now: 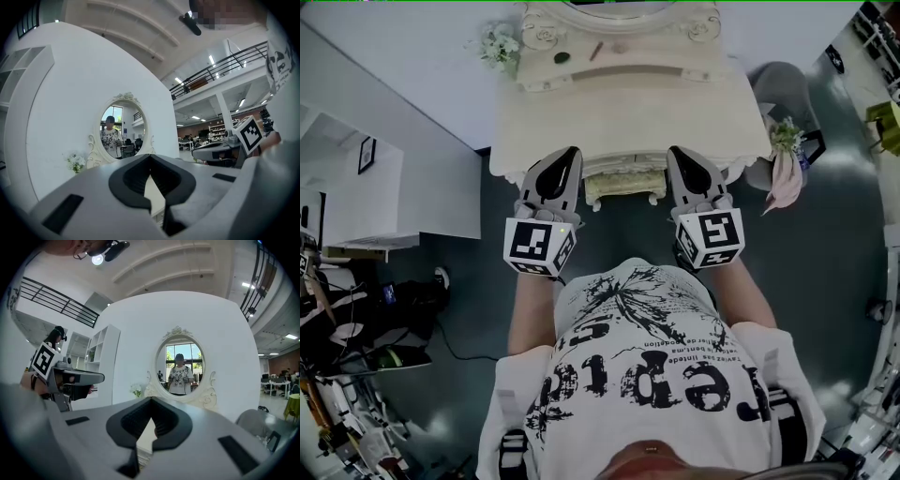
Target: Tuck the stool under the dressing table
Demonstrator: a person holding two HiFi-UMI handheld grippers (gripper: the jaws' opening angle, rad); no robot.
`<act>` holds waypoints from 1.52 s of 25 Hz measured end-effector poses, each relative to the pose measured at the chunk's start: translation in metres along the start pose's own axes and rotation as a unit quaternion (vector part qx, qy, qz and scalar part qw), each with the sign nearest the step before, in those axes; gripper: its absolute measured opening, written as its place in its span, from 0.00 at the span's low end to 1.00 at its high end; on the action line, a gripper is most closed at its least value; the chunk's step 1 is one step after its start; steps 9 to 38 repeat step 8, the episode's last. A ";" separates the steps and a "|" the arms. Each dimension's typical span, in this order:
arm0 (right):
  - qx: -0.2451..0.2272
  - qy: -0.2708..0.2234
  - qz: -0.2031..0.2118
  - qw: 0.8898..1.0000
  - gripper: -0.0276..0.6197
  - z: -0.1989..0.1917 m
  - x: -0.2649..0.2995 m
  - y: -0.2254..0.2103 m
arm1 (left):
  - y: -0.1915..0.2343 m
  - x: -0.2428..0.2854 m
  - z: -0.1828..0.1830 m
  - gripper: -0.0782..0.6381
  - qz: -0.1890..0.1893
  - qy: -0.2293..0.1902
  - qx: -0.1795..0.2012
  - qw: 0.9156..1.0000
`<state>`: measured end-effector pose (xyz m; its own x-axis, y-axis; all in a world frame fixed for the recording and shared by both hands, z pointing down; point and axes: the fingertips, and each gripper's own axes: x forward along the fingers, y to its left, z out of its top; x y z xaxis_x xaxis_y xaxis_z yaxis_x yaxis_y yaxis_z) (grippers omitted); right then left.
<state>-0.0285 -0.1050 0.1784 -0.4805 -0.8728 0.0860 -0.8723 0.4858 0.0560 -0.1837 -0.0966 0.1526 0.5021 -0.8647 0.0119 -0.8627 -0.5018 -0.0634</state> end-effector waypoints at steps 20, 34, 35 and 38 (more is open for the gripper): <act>-0.002 -0.001 0.006 1.000 0.07 0.000 0.007 0.004 | 0.008 0.006 -0.001 0.14 0.005 -0.003 0.000 1.000; -0.002 -0.001 0.006 1.000 0.07 0.000 0.007 0.004 | 0.008 0.006 -0.001 0.14 0.005 -0.003 0.000 1.000; -0.002 -0.001 0.006 1.000 0.07 0.000 0.007 0.004 | 0.008 0.006 -0.001 0.14 0.005 -0.003 0.000 1.000; -0.002 -0.001 0.006 1.000 0.07 0.000 0.007 0.004 | 0.008 0.006 -0.001 0.14 0.005 -0.003 0.000 1.000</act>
